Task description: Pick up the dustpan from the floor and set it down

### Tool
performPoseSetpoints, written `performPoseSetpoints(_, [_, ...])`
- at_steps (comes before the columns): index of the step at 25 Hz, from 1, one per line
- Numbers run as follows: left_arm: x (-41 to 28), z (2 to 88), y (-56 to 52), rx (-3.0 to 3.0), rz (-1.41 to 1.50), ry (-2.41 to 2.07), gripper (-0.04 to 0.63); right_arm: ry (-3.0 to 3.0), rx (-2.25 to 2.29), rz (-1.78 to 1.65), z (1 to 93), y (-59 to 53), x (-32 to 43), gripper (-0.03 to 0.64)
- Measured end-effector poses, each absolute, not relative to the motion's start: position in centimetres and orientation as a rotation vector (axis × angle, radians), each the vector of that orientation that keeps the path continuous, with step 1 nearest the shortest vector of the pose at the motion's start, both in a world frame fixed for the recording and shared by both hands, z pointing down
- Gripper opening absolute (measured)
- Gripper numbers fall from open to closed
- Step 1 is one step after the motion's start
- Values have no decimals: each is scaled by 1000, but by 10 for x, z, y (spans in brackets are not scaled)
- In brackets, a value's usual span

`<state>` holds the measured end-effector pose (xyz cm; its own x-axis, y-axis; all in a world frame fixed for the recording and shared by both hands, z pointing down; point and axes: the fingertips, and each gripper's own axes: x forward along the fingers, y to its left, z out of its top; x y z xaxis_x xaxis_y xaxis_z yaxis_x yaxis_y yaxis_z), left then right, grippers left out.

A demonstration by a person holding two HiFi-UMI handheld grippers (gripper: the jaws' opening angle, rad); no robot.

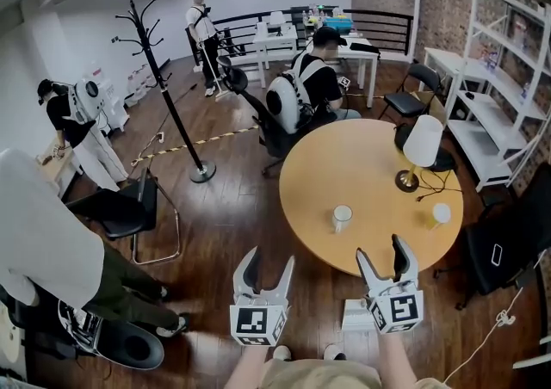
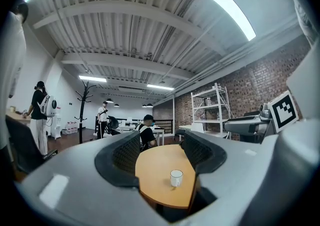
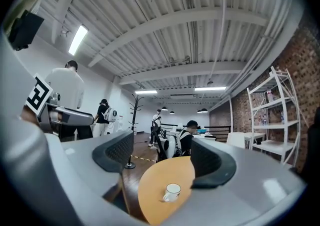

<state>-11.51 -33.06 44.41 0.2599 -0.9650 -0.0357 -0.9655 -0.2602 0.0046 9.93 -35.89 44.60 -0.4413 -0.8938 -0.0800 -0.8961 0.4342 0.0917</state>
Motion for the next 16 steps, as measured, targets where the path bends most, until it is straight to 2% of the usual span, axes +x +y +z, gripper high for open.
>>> performPoseSetpoints(16, [-124,442,-329,-2521,59,1905,268,2688,-1677,177,458,-350,85,328])
